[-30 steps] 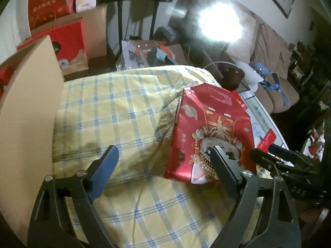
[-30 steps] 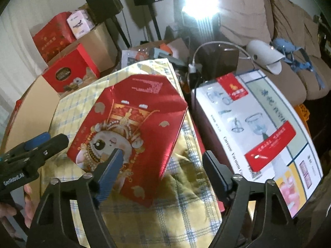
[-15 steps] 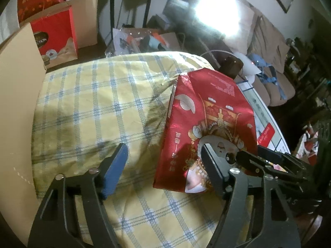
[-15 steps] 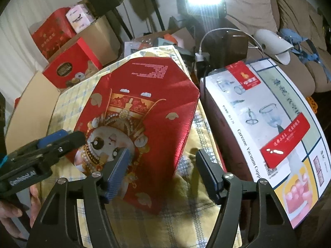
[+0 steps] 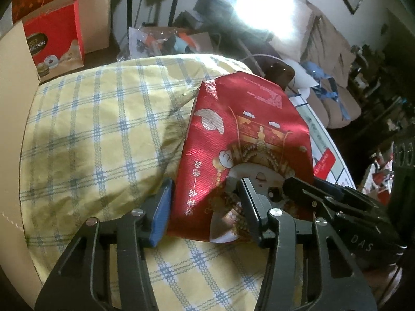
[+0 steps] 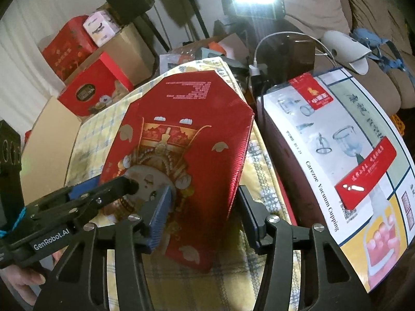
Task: Organize objects
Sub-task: 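Close the right tool on the red paper bag's edge and lift it, then carry the red paper bag with the right tool into the cardboard box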
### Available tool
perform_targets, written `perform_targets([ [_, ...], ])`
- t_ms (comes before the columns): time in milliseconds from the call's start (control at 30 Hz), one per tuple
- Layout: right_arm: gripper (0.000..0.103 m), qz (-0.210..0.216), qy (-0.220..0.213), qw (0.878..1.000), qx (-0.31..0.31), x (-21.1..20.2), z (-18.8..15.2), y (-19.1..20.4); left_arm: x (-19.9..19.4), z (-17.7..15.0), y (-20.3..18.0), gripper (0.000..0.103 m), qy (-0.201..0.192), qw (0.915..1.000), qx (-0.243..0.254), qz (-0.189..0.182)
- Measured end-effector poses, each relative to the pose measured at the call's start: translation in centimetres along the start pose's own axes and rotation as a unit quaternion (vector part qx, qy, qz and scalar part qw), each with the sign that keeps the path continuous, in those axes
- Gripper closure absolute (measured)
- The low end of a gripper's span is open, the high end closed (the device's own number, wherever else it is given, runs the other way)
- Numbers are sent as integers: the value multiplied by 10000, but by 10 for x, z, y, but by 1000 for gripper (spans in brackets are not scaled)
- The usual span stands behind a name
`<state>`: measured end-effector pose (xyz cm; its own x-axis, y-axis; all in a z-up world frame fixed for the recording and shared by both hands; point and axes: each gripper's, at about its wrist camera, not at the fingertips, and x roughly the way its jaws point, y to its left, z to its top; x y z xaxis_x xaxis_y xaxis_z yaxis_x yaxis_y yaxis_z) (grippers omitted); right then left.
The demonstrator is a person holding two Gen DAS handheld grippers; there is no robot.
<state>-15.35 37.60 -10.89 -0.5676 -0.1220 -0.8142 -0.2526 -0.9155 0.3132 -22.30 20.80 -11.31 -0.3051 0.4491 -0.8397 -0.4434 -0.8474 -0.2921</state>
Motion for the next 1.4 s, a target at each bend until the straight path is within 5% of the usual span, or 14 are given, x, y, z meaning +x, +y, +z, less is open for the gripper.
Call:
perform_targets([
  [433, 56, -23, -370, 9991, -190, -31, 11, 18, -38, 0, 1, 59, -347, 9991, -189, -127],
  [867, 57, 136, -763, 9941, -758, -72, 21, 77, -112, -1, 16, 59, -937, 9949, -354, 80],
  [1400, 57, 598, -822, 9841, -1460, -83, 14, 174, -191, -22, 84, 59, -1395, 9855, -851, 465],
])
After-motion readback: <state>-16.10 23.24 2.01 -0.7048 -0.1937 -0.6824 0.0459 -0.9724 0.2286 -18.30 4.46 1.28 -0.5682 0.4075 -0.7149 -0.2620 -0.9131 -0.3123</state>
